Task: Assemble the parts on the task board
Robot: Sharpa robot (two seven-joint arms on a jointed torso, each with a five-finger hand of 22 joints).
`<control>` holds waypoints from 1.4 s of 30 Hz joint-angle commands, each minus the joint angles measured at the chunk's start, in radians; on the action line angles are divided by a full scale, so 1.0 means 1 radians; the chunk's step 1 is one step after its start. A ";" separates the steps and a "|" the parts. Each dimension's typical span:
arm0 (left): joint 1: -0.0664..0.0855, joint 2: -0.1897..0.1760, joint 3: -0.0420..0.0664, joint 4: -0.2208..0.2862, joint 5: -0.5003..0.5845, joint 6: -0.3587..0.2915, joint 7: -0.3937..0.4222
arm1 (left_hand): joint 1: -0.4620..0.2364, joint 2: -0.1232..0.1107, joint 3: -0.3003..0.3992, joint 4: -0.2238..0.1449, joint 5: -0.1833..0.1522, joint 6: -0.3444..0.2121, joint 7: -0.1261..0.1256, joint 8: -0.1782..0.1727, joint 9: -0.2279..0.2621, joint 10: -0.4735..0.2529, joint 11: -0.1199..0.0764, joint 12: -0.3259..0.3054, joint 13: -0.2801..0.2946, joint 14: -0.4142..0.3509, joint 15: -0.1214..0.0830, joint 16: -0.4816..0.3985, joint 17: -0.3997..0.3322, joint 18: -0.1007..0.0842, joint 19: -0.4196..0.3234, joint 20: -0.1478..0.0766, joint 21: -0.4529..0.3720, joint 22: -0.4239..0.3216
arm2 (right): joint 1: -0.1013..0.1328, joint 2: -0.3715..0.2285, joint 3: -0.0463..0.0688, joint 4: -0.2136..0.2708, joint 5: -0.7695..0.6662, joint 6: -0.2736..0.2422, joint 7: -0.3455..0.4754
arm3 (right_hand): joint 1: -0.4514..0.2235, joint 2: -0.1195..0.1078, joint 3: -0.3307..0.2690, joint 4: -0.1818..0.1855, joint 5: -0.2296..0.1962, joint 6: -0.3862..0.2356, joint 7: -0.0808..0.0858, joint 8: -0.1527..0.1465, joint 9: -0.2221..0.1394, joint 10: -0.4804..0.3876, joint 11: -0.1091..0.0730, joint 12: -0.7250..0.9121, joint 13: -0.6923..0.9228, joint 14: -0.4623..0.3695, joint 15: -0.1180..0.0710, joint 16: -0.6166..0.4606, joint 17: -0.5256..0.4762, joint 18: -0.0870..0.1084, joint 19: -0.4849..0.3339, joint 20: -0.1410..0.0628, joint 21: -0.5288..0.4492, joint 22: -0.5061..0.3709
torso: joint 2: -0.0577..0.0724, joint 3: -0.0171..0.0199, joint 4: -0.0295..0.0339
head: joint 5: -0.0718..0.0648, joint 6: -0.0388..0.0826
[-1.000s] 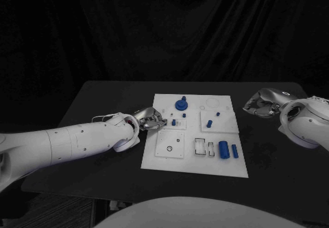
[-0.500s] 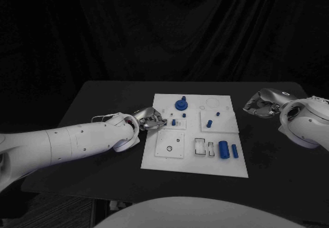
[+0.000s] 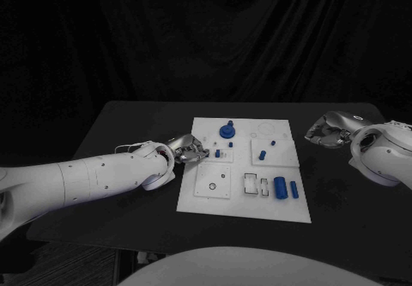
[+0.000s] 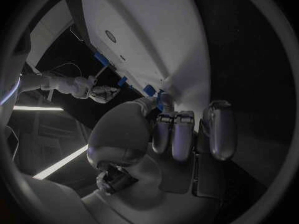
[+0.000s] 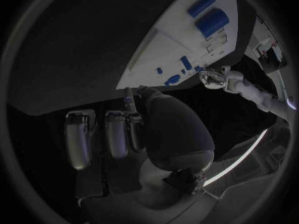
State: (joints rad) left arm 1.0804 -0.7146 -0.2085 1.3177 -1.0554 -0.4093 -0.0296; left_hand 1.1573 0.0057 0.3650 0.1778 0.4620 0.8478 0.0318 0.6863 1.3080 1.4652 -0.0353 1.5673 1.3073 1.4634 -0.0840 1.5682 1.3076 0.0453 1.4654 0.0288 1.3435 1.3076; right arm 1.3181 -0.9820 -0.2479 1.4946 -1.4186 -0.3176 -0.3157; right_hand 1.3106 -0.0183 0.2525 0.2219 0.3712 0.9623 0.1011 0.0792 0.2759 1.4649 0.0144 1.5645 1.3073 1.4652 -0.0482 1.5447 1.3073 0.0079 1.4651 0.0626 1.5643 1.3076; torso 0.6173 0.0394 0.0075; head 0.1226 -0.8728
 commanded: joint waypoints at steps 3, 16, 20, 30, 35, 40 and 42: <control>-0.003 0.004 -0.002 -0.002 -0.001 0.022 0.013 | -0.093 -0.008 -0.048 0.088 -0.199 0.000 -0.001 -0.014 0.039 0.106 -0.003 0.004 0.263 0.107 -0.002 0.003 0.263 0.008 0.006 -0.004 0.000 0.193 | -0.001 -0.001 0.001 0.001 -0.003 0.007 -0.018 | 0.009 -0.002 0.000 -0.006 0.004 -0.003 0.000 -0.006 -0.001 0.106 -0.009 0.006 0.264 0.097 -0.009 -0.004 0.228 -0.004 0.098 -0.007 -0.005 0.259 | 0.000 0.0006 -0.0001 | -0.001 0.000; -0.003 0.008 -0.002 -0.012 -0.001 0.039 0.015 | -0.290 0.030 -0.233 0.115 -0.350 -0.036 0.014 -0.150 0.013 0.106 0.011 0.004 0.263 0.107 0.008 0.003 0.263 0.009 0.002 0.006 -0.008 0.190 | -0.001 0.000 0.001 0.002 -0.003 0.008 -0.019 | 0.010 -0.002 0.001 -0.007 0.004 -0.003 0.000 -0.006 -0.001 0.106 -0.009 0.006 0.264 0.097 -0.009 -0.003 0.229 -0.005 0.099 -0.007 -0.004 0.259 | -0.001 0.0007 -0.0016 | -0.003 0.000; -0.003 0.008 -0.002 -0.013 -0.001 0.036 0.012 | -0.302 0.044 -0.259 0.116 -0.359 -0.031 0.016 -0.167 0.015 0.106 0.012 0.004 0.263 0.107 0.010 0.003 0.263 0.009 0.002 0.008 -0.008 0.190 | -0.001 -0.001 0.001 0.003 -0.003 0.009 -0.019 | 0.010 -0.002 0.001 -0.007 0.004 -0.003 0.000 -0.006 -0.001 0.106 -0.009 0.006 0.264 0.097 -0.009 -0.004 0.229 -0.005 0.099 -0.007 -0.004 0.259 | -0.001 0.0008 -0.0007 | -0.004 0.000; -0.003 0.009 -0.002 -0.010 -0.001 -0.007 -0.006 | -0.380 0.165 -0.353 0.117 -0.347 0.003 0.013 -0.182 0.029 0.106 0.011 0.004 0.263 0.107 0.010 0.003 0.263 0.008 0.007 0.009 0.001 0.193 | -0.001 -0.003 0.001 0.005 -0.003 0.010 -0.019 | 0.010 -0.002 0.001 -0.007 0.004 -0.003 0.000 -0.006 -0.001 0.106 -0.009 0.006 0.264 0.097 -0.009 -0.004 0.229 -0.005 0.099 -0.007 -0.004 0.259 | 0.000 0.0004 -0.0003 | -0.007 0.000; -0.002 0.008 -0.002 -0.007 -0.001 -0.008 -0.005 | -0.361 0.212 -0.375 0.116 -0.296 0.007 0.006 -0.152 0.030 0.106 0.005 0.004 0.263 0.107 0.004 0.003 0.263 0.007 0.010 0.004 0.005 0.194 | -0.001 -0.001 0.001 0.005 -0.003 0.010 -0.020 | 0.010 -0.002 0.001 -0.007 0.004 -0.003 0.000 -0.006 -0.001 0.106 -0.009 0.006 0.264 0.097 -0.009 -0.004 0.229 -0.005 0.099 -0.007 -0.004 0.259 | 0.001 0.0002 0.0001 | -0.015 0.000; -0.002 0.008 -0.002 -0.002 -0.001 0.000 0.001 | -0.349 0.262 -0.385 0.117 -0.264 0.025 0.003 -0.098 0.037 0.106 0.002 0.004 0.263 0.107 0.002 0.003 0.263 0.007 0.010 0.002 0.003 0.194 | -0.001 0.000 0.001 0.004 -0.003 0.011 -0.020 | 0.011 -0.001 0.002 -0.008 0.004 -0.001 -0.001 -0.005 0.000 0.106 -0.009 0.006 0.264 0.097 -0.010 -0.004 0.228 -0.005 0.099 -0.007 -0.004 0.259 | 0.001 0.0005 -0.0004 | -0.019 0.000; -0.002 0.009 -0.002 -0.002 -0.001 0.004 0.000 | -0.342 0.273 -0.390 0.116 -0.247 0.026 0.002 -0.085 0.038 0.106 0.001 0.004 0.263 0.107 0.001 0.003 0.263 0.007 0.010 0.001 0.004 0.194 | -0.001 0.001 0.001 0.003 -0.003 0.011 -0.020 | 0.011 -0.001 0.002 -0.008 0.004 -0.001 -0.001 -0.005 0.000 0.106 -0.009 0.006 0.264 0.097 -0.010 -0.004 0.228 -0.005 0.099 -0.007 -0.004 0.259 | 0.000 0.0000 -0.0001 | -0.016 0.000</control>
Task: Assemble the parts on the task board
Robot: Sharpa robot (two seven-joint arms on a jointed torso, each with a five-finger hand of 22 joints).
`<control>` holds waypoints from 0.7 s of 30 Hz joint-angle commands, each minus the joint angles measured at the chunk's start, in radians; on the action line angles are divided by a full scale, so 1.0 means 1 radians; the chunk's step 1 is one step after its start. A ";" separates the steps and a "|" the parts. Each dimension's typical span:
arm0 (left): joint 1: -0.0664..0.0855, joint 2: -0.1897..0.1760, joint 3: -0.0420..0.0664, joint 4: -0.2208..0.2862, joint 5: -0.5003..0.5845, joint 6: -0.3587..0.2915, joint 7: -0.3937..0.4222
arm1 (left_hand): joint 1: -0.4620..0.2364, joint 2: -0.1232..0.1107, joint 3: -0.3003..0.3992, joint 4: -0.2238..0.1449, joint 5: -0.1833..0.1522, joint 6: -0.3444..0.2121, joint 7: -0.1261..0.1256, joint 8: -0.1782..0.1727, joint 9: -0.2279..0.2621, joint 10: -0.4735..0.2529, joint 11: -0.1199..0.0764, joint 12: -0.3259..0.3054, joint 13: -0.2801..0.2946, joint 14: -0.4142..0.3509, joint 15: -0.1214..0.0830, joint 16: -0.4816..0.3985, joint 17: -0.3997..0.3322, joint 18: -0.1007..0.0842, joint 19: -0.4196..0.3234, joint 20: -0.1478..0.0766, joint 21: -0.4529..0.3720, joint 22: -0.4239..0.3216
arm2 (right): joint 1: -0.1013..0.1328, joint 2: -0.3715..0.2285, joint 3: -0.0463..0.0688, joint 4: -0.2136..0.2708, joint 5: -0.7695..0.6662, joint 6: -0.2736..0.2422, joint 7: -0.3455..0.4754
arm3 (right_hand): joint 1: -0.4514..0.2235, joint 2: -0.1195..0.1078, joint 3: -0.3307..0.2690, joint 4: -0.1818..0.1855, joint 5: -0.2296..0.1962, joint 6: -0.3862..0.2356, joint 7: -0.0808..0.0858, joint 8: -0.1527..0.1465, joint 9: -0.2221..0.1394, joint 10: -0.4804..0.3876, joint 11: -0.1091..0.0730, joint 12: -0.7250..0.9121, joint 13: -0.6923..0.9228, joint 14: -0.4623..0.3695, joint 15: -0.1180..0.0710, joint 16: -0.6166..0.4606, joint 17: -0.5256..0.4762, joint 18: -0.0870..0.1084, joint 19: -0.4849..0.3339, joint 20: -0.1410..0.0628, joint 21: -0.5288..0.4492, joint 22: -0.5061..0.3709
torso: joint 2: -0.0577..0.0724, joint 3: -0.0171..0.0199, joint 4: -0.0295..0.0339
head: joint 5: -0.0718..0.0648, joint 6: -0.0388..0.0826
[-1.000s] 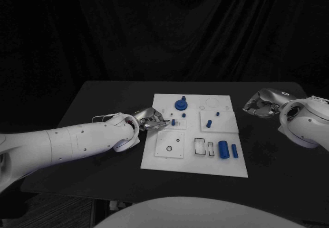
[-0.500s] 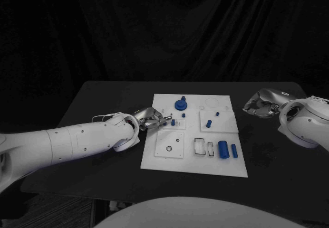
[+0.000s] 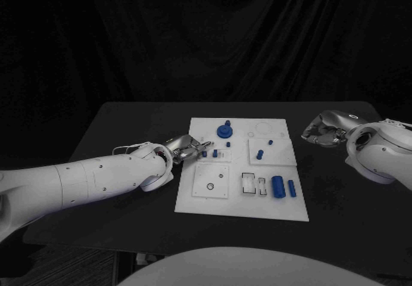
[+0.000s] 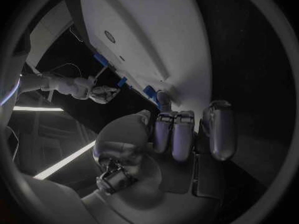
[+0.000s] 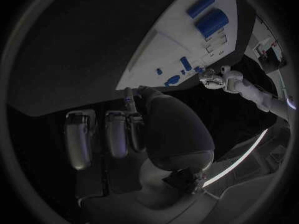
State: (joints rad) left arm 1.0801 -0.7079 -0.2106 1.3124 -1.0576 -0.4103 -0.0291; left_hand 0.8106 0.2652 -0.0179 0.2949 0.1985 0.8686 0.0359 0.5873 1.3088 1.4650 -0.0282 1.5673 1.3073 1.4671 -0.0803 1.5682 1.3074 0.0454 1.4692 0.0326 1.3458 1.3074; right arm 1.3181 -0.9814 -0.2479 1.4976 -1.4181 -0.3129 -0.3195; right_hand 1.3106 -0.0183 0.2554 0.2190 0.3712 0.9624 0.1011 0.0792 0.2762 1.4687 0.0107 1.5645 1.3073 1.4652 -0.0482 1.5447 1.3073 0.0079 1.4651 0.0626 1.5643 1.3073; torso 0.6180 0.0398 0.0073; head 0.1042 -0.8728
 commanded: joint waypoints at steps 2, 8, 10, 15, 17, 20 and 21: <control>-0.002 0.003 0.000 0.003 0.001 0.009 -0.004 | 0.016 0.018 -0.010 -0.001 0.040 0.012 -0.003 0.035 0.040 0.106 -0.007 0.003 0.263 0.104 -0.004 0.003 0.263 0.007 0.007 -0.004 0.003 0.195 | -0.001 0.001 0.001 0.000 -0.003 0.007 -0.016 | 0.011 -0.001 -0.001 -0.005 0.004 -0.001 -0.001 -0.005 -0.001 0.102 -0.006 0.006 0.264 0.097 -0.010 -0.004 0.228 -0.005 0.099 -0.007 -0.004 0.259 | 0.000 -0.0004 -0.0001 | 0.002 0.000; -0.001 0.000 0.000 0.004 0.001 0.010 -0.020 | 0.061 0.020 -0.008 -0.002 0.096 0.033 -0.008 0.095 0.049 0.106 -0.011 0.003 0.263 0.104 -0.007 0.003 0.263 0.006 0.010 -0.007 0.008 0.196 | -0.001 0.000 0.001 0.000 -0.003 0.007 -0.016 | 0.011 -0.001 -0.001 -0.005 0.004 -0.001 -0.001 -0.005 -0.001 0.102 -0.006 0.006 0.264 0.097 -0.010 -0.004 0.228 -0.005 0.099 -0.007 -0.004 0.259 | -0.001 0.0001 -0.0019 | 0.002 0.000; -0.001 -0.001 0.000 0.004 0.001 0.007 -0.021 | 0.076 0.012 -0.008 -0.003 0.101 0.032 -0.009 0.102 0.049 0.106 -0.012 0.003 0.263 0.104 -0.008 0.003 0.263 0.006 0.010 -0.008 0.008 0.196 | -0.001 0.001 0.001 0.000 -0.003 0.007 -0.016 | 0.011 -0.001 -0.001 -0.005 0.004 -0.001 -0.001 -0.005 -0.001 0.102 -0.006 0.006 0.264 0.097 -0.010 -0.004 0.228 -0.005 0.099 -0.007 -0.004 0.259 | -0.001 -0.0002 -0.0007 | 0.001 0.000; -0.001 -0.005 0.000 0.007 0.001 -0.014 -0.002 | 0.122 -0.033 -0.026 -0.004 0.088 0.007 -0.009 0.097 0.044 0.106 -0.013 0.003 0.263 0.104 -0.009 0.003 0.263 0.006 0.009 -0.009 0.005 0.195 | -0.001 0.001 0.001 -0.001 -0.003 0.008 -0.015 | 0.011 -0.001 -0.001 -0.005 0.004 -0.001 -0.001 -0.005 -0.001 0.102 -0.006 0.006 0.264 0.097 -0.010 -0.004 0.228 -0.005 0.099 -0.007 -0.004 0.259 | -0.002 0.0005 0.0003 | 0.000 0.000; -0.001 -0.007 0.000 0.009 0.001 -0.033 0.019 | 0.131 -0.045 -0.036 -0.003 0.075 -0.015 -0.008 0.079 0.039 0.106 -0.012 0.003 0.263 0.104 -0.009 0.003 0.263 0.007 0.007 -0.009 0.002 0.194 | -0.001 0.002 0.001 -0.001 -0.003 0.008 -0.015 | 0.011 -0.001 -0.001 -0.005 0.004 -0.001 -0.001 -0.005 -0.001 0.102 -0.006 0.006 0.264 0.097 -0.010 -0.004 0.228 -0.005 0.099 -0.007 -0.004 0.259 | -0.002 0.0007 -0.0004 | 0.001 0.000; 0.000 -0.011 0.000 0.013 0.001 -0.058 0.054 | 0.161 -0.065 -0.047 -0.005 0.073 -0.076 -0.003 0.025 0.026 0.106 -0.008 0.003 0.263 0.104 -0.004 0.003 0.263 0.008 0.004 -0.007 -0.003 0.193 | -0.001 0.002 0.001 -0.002 -0.003 0.009 -0.015 | 0.011 -0.001 -0.001 -0.005 0.004 -0.001 -0.001 -0.005 -0.001 0.102 -0.006 0.006 0.264 0.097 -0.010 -0.004 0.228 -0.005 0.099 -0.007 -0.004 0.259 | -0.001 -0.0001 0.0000 | 0.002 0.000; 0.001 -0.013 0.000 0.015 0.001 -0.061 0.059 | 0.184 -0.075 -0.049 -0.007 0.080 -0.085 -0.001 0.018 0.025 0.106 -0.006 0.003 0.263 0.104 -0.003 0.003 0.263 0.008 0.004 -0.005 -0.003 0.193 | -0.001 0.002 0.001 -0.003 -0.003 0.009 -0.015 | 0.011 -0.001 -0.001 -0.005 0.004 -0.001 -0.001 -0.005 -0.001 0.102 -0.006 0.006 0.264 0.097 -0.010 -0.004 0.228 -0.005 0.099 -0.007 -0.004 0.259 | -0.002 -0.0001 0.0004 | 0.001 0.000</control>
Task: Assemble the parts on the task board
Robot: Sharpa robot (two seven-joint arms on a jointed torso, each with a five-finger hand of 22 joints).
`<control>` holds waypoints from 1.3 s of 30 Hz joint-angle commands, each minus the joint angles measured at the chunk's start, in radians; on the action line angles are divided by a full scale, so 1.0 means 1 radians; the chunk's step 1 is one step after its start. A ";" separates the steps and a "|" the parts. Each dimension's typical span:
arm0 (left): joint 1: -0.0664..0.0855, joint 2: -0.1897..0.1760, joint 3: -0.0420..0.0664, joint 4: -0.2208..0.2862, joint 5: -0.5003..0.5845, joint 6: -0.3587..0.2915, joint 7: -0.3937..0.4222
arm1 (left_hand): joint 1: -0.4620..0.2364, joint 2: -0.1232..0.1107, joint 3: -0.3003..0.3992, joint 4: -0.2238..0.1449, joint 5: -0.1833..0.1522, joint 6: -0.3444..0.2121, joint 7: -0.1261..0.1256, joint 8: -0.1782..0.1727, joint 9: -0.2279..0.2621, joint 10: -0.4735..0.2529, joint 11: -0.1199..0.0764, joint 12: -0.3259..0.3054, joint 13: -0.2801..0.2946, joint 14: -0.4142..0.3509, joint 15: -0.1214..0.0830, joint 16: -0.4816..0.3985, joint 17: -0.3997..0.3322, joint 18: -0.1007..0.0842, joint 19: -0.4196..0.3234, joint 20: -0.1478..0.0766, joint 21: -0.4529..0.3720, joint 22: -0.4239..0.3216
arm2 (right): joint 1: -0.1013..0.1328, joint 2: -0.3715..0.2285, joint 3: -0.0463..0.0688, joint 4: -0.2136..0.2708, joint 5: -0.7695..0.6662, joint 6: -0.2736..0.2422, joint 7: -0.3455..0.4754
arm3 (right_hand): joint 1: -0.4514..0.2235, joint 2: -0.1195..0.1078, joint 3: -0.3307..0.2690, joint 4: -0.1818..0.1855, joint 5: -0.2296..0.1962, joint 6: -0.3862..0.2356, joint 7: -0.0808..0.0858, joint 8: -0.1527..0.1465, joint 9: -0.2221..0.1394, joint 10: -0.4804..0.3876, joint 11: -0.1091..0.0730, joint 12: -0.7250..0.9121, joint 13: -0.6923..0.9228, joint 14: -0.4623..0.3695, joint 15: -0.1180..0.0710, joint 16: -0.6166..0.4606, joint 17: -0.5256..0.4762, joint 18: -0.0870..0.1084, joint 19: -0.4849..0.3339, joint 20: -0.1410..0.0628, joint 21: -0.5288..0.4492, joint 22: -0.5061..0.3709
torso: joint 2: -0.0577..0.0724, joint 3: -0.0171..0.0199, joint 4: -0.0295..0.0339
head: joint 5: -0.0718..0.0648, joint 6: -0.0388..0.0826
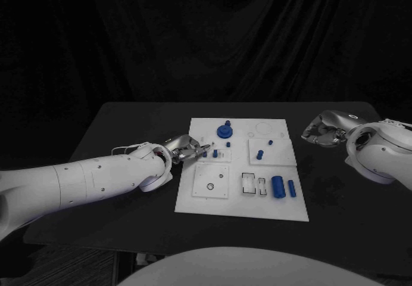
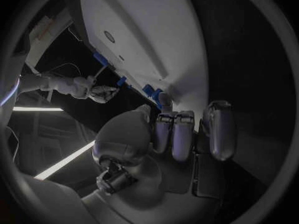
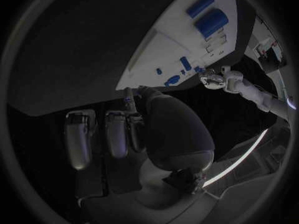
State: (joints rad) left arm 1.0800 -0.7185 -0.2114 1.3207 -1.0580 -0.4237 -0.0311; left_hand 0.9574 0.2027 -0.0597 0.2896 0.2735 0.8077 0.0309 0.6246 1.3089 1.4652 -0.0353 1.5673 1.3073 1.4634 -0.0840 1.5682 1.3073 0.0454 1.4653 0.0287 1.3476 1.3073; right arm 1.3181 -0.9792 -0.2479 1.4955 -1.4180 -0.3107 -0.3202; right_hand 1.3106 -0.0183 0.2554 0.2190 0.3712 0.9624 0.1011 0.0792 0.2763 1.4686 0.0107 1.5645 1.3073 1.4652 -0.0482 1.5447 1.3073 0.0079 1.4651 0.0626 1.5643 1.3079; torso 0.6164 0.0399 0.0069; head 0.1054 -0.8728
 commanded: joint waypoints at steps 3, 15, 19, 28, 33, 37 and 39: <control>0.004 -0.012 0.001 0.019 -0.021 -0.045 0.058 | 0.069 -0.027 -0.010 -0.003 0.011 -0.025 0.006 -0.027 0.024 0.106 0.004 0.003 0.263 0.107 0.003 0.003 0.263 0.008 0.007 0.001 -0.004 0.193 | -0.001 0.001 0.001 -0.001 -0.003 0.009 -0.015 | 0.010 -0.001 -0.001 -0.005 0.004 -0.001 -0.001 -0.005 -0.001 0.102 -0.006 0.006 0.264 0.097 -0.010 -0.004 0.229 -0.004 0.098 -0.007 -0.005 0.258 | 0.000 0.0001 -0.0002 | 0.002 0.000; 0.133 -0.059 0.001 0.088 -0.122 0.049 -0.039 | 0.116 -0.037 -0.023 0.002 -0.014 -0.048 0.022 -0.092 0.018 0.106 0.017 0.003 0.263 0.107 0.013 0.003 0.263 0.011 -0.002 0.010 -0.023 0.188 | -0.001 0.005 0.001 -0.006 -0.003 0.008 -0.019 | 0.010 -0.002 -0.001 -0.006 0.004 -0.002 -0.001 -0.005 -0.001 0.102 -0.006 0.006 0.264 0.097 -0.010 -0.003 0.229 -0.004 0.098 -0.008 -0.005 0.258 | 0.000 0.0003 0.0005 | 0.004 0.000; 0.202 -0.053 0.001 0.078 -0.103 0.153 -0.051 | 0.137 -0.025 -0.018 -0.001 0.007 -0.059 0.029 -0.113 0.021 0.106 0.024 0.003 0.263 0.107 0.020 0.003 0.263 0.011 -0.006 0.016 -0.025 0.188 | -0.001 0.012 0.001 -0.012 -0.003 0.007 -0.021 | 0.010 -0.002 -0.001 -0.006 0.004 -0.002 -0.001 -0.005 -0.001 0.102 -0.006 0.006 0.264 0.097 -0.010 -0.003 0.229 -0.004 0.098 -0.008 -0.005 0.258 | -0.001 0.0006 -0.0001 | 0.003 0.000; 0.293 0.013 0.001 -0.007 0.145 0.543 -0.273 | 0.247 -0.034 0.018 -0.025 -0.011 -0.049 0.044 -0.231 -0.027 0.106 0.037 0.003 0.263 0.107 0.034 0.003 0.263 0.006 0.000 0.030 0.004 0.196 | -0.001 0.028 0.000 -0.024 -0.003 -0.014 -0.012 | 0.008 -0.003 -0.002 -0.005 0.004 -0.002 -0.001 -0.005 -0.001 0.102 -0.007 0.006 0.264 0.098 -0.010 -0.002 0.231 -0.005 0.100 -0.008 -0.002 0.259 | -0.004 0.0017 0.0001 | -0.004 0.000; 0.304 0.061 0.001 -0.056 0.195 0.626 -0.406 | 0.244 -0.052 0.020 -0.022 -0.071 -0.012 0.049 -0.296 -0.075 0.106 0.042 0.003 0.263 0.107 0.037 0.003 0.263 0.004 0.009 0.034 0.016 0.199 | -0.001 0.025 0.000 -0.021 -0.003 -0.047 0.009 | 0.009 -0.002 -0.001 -0.006 0.005 -0.001 -0.002 -0.005 -0.001 0.102 -0.007 0.006 0.264 0.098 -0.011 0.000 0.233 -0.006 0.102 -0.008 0.001 0.261 | -0.011 0.0070 -0.0035 | -0.007 0.000; 0.305 0.085 0.001 -0.076 0.182 0.650 -0.464 | 0.226 -0.053 0.013 -0.013 -0.091 0.006 0.048 -0.306 -0.080 0.106 0.041 0.003 0.263 0.107 0.036 0.003 0.263 0.003 0.014 0.034 0.022 0.200 | -0.001 0.024 0.000 -0.020 -0.003 -0.066 0.021 | 0.009 -0.002 0.000 -0.006 0.008 0.000 -0.002 -0.004 -0.001 0.102 -0.007 0.006 0.264 0.098 -0.011 0.001 0.233 -0.007 0.104 -0.008 0.003 0.262 | -0.018 0.0116 -0.0023 | -0.009 0.000; 0.305 0.095 0.001 -0.082 0.168 0.658 -0.487 | 0.210 -0.055 0.005 -0.009 -0.111 0.025 0.045 -0.308 -0.081 0.106 0.038 0.003 0.263 0.107 0.033 0.003 0.263 0.002 0.017 0.032 0.025 0.200 | -0.001 0.023 0.000 -0.019 -0.003 -0.075 0.027 | 0.009 -0.002 0.000 -0.006 0.010 0.001 -0.002 -0.004 0.000 0.102 -0.007 0.006 0.264 0.098 -0.011 0.000 0.233 -0.008 0.105 -0.009 0.005 0.262 | -0.021 0.0146 -0.0060 | -0.003 0.000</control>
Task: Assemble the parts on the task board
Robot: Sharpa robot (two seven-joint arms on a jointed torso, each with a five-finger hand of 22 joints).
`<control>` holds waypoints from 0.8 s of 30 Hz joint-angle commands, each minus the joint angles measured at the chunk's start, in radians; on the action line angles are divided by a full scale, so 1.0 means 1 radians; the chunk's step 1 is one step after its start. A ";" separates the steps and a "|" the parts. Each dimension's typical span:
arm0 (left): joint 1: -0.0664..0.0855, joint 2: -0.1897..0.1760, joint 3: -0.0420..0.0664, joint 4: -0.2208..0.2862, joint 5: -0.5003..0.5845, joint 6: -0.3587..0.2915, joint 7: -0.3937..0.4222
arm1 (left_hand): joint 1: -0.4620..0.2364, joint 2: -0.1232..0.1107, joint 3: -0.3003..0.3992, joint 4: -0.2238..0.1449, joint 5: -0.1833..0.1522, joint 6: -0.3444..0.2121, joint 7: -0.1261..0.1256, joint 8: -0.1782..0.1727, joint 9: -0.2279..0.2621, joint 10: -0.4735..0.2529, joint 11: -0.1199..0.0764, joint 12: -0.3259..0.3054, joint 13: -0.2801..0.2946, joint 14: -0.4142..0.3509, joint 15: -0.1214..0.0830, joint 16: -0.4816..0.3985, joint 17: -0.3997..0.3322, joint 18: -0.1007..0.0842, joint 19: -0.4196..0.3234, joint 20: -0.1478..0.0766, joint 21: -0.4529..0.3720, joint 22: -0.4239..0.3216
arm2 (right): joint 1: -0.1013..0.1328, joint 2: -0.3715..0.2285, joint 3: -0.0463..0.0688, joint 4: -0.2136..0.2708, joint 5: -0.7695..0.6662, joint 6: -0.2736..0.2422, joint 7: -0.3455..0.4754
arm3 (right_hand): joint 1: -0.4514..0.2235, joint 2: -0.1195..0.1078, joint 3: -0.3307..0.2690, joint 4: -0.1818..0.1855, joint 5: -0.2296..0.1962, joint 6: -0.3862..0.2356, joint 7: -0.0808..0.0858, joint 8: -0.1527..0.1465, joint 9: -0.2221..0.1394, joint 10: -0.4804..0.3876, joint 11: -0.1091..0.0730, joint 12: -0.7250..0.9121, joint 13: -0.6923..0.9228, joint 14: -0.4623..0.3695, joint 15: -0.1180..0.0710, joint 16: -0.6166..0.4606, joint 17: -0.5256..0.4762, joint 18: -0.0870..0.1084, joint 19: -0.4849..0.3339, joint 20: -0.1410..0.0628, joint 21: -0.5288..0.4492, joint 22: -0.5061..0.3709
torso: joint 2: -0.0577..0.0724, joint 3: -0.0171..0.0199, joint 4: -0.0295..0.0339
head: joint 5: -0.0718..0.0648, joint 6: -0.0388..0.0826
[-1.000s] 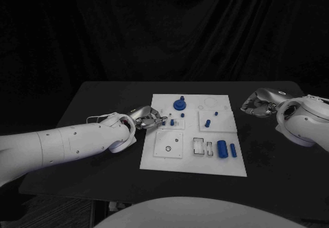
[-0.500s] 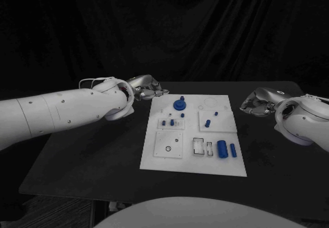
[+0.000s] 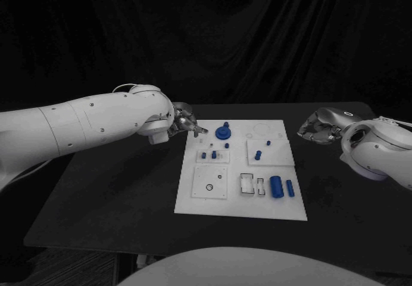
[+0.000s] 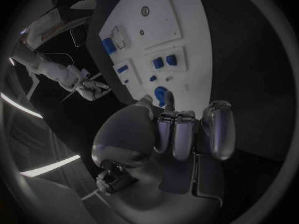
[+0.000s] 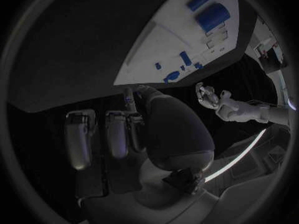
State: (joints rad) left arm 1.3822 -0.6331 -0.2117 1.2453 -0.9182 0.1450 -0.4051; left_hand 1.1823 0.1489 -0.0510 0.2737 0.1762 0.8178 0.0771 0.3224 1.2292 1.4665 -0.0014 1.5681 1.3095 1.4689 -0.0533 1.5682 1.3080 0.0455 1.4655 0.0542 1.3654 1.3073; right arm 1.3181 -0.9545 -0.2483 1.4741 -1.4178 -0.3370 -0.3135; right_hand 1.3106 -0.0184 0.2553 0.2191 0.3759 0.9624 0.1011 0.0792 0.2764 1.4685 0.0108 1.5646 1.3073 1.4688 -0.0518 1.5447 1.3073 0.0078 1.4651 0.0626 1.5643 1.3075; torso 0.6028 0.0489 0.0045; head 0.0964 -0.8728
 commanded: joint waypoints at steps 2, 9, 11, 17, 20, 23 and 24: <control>0.003 0.019 0.001 -0.010 0.020 0.093 -0.127 | -0.025 -0.003 -0.008 0.008 -0.024 0.030 -0.005 -0.008 -0.001 0.104 0.001 0.003 0.261 0.102 -0.001 0.003 0.263 0.002 0.020 0.004 0.011 0.201 | -0.001 -0.003 0.001 0.003 -0.003 -0.055 0.025 | 0.008 -0.003 0.000 -0.006 0.007 0.001 -0.002 -0.004 0.000 0.102 -0.007 0.006 0.264 0.095 -0.007 0.001 0.234 -0.008 0.105 -0.009 0.006 0.263 | -0.009 0.0067 -0.0058 | 0.010 0.000; -0.003 0.030 0.001 0.008 0.008 0.096 -0.145 | -0.036 -0.005 -0.013 0.006 -0.031 0.046 -0.009 -0.010 0.000 0.104 -0.004 0.003 0.261 0.102 -0.005 0.003 0.263 0.002 0.021 0.000 0.010 0.201 | -0.001 -0.006 0.001 0.006 0.010 -0.086 0.047 | 0.000 -0.005 -0.003 -0.001 0.009 0.000 0.000 -0.004 -0.001 0.102 -0.006 0.006 0.264 0.095 -0.007 0.002 0.235 -0.008 0.106 -0.009 0.006 0.263 | -0.007 0.0047 -0.0081 | 0.014 0.000; -0.004 0.031 0.001 0.015 0.007 0.096 -0.148 | -0.037 -0.004 -0.013 0.006 -0.032 0.049 -0.010 -0.010 0.000 0.104 -0.004 0.003 0.261 0.102 -0.005 0.003 0.263 0.001 0.022 -0.001 0.011 0.201 | -0.001 -0.008 0.001 0.007 0.011 -0.098 0.054 | -0.003 -0.006 -0.004 0.002 0.008 -0.001 0.000 -0.004 -0.001 0.102 -0.006 0.006 0.264 0.095 -0.007 0.002 0.235 -0.008 0.106 -0.009 0.006 0.263 | -0.007 0.0050 -0.0071 | 0.013 0.000; -0.014 0.035 0.001 0.019 0.005 0.100 -0.168 | -0.040 -0.002 -0.013 0.004 -0.033 0.055 -0.012 -0.011 0.001 0.104 -0.006 0.003 0.261 0.102 -0.007 0.003 0.263 0.001 0.023 -0.002 0.013 0.202 | -0.001 -0.014 0.001 0.010 0.026 -0.132 0.077 | -0.024 -0.007 -0.011 0.020 -0.016 0.000 0.000 -0.004 -0.001 0.102 -0.004 0.006 0.264 0.096 -0.005 0.005 0.239 -0.008 0.106 -0.008 0.006 0.263 | -0.006 0.0055 -0.0059 | 0.013 0.000; -0.021 0.037 0.001 0.019 0.005 0.100 -0.176 | -0.041 -0.003 -0.013 0.004 -0.033 0.056 -0.012 -0.011 0.002 0.104 -0.007 0.003 0.261 0.102 -0.008 0.003 0.263 0.002 0.022 -0.003 0.010 0.201 | -0.001 -0.016 0.001 0.011 0.030 -0.141 0.084 | -0.027 -0.007 -0.013 0.024 -0.021 0.000 0.001 -0.004 -0.001 0.102 -0.003 0.006 0.264 0.097 -0.005 0.007 0.240 -0.008 0.106 -0.008 0.006 0.263 | -0.006 0.0060 -0.0069 | 0.012 0.000; -0.029 0.038 0.001 0.019 0.005 0.100 -0.181 | -0.041 -0.002 -0.013 0.004 -0.033 0.056 -0.012 -0.011 0.002 0.104 -0.007 0.003 0.261 0.102 -0.008 0.003 0.263 0.002 0.022 -0.003 0.008 0.200 | -0.001 -0.017 0.001 0.012 0.032 -0.143 0.086 | -0.028 -0.007 -0.013 0.025 -0.022 0.001 0.001 -0.004 -0.001 0.102 -0.003 0.006 0.264 0.097 -0.005 0.007 0.240 -0.008 0.106 -0.008 0.006 0.263 | -0.008 0.0065 -0.0062 | 0.006 0.000; -0.032 0.039 0.001 0.019 0.005 0.098 -0.181 | -0.041 -0.002 -0.013 0.004 -0.033 0.056 -0.012 -0.011 0.002 0.104 -0.007 0.003 0.261 0.102 -0.008 0.003 0.263 0.002 0.022 -0.003 0.008 0.200 | -0.001 -0.017 0.001 0.012 0.033 -0.141 0.085 | -0.028 -0.007 -0.013 0.025 -0.022 0.001 0.001 -0.004 -0.001 0.102 -0.003 0.006 0.264 0.097 -0.005 0.007 0.240 -0.008 0.106 -0.008 0.006 0.263 | -0.007 0.0066 -0.0061 | 0.006 0.000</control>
State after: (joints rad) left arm 1.3540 -0.5972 -0.2119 1.2624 -0.9159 0.2317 -0.5692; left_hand 1.1481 0.1469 -0.0561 0.2787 0.1480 0.8650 0.0643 0.3174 1.2298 1.4666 -0.0014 1.5681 1.3094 1.4650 -0.0572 1.5682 1.3077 0.0454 1.4654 0.0541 1.3731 1.3073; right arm 1.3180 -0.9704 -0.2481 1.4833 -1.3940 -0.4423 -0.2478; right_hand 1.2890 -0.0262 0.2429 0.2374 0.3593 0.9624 0.1011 0.0792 0.2764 1.4685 0.0108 1.5646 1.3079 1.4687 -0.0518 1.5447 1.3073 0.0078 1.4651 0.0626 1.5643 1.3073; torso 0.5963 0.0545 -0.0015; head 0.1047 -0.8728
